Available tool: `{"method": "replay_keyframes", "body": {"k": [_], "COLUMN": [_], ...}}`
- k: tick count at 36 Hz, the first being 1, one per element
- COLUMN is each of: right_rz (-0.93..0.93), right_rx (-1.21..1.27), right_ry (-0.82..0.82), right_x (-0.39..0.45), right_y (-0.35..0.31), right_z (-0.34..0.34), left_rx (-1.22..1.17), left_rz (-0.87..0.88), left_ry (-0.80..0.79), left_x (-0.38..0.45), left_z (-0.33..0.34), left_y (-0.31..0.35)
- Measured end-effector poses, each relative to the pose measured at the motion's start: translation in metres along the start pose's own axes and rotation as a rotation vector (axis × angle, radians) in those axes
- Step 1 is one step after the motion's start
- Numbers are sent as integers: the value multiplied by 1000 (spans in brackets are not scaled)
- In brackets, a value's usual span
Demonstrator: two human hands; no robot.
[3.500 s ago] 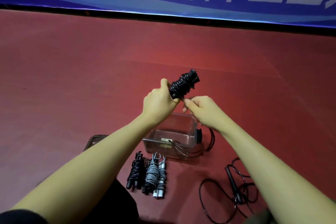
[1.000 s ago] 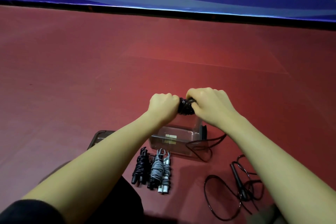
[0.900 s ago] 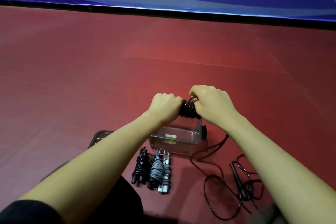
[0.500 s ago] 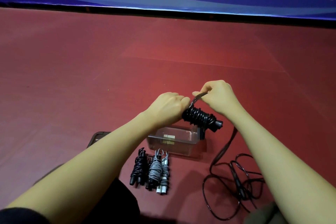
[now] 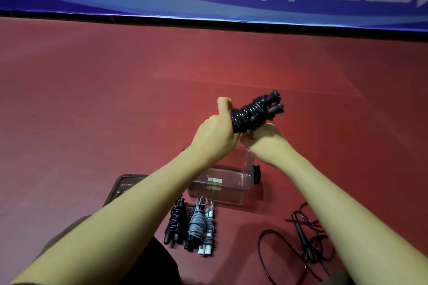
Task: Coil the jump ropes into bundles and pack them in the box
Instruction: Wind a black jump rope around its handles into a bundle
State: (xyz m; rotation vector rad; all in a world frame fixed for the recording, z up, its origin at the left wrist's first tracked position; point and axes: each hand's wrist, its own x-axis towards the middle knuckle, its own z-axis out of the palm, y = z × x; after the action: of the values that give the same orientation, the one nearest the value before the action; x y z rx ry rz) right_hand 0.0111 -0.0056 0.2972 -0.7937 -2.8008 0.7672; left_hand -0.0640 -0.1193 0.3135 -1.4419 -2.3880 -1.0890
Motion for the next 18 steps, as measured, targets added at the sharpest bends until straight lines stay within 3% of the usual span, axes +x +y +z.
{"method": "replay_keyframes", "body": {"k": [6, 12, 18], "right_rz": [-101, -258, -399], "right_rx": [-71, -115, -314], "right_ry": [-77, -122, 51], "right_x": [-18, -30, -31], "right_y": [-22, -33, -40], "right_z": [-10, -14, -27], "left_rx": [36, 333, 682], "left_rz": [-164, -345, -199], "left_ry": [38, -27, -223], "left_x": [3, 9, 6], "left_z": [4, 1, 3], "left_y": [-6, -29, -42]}}
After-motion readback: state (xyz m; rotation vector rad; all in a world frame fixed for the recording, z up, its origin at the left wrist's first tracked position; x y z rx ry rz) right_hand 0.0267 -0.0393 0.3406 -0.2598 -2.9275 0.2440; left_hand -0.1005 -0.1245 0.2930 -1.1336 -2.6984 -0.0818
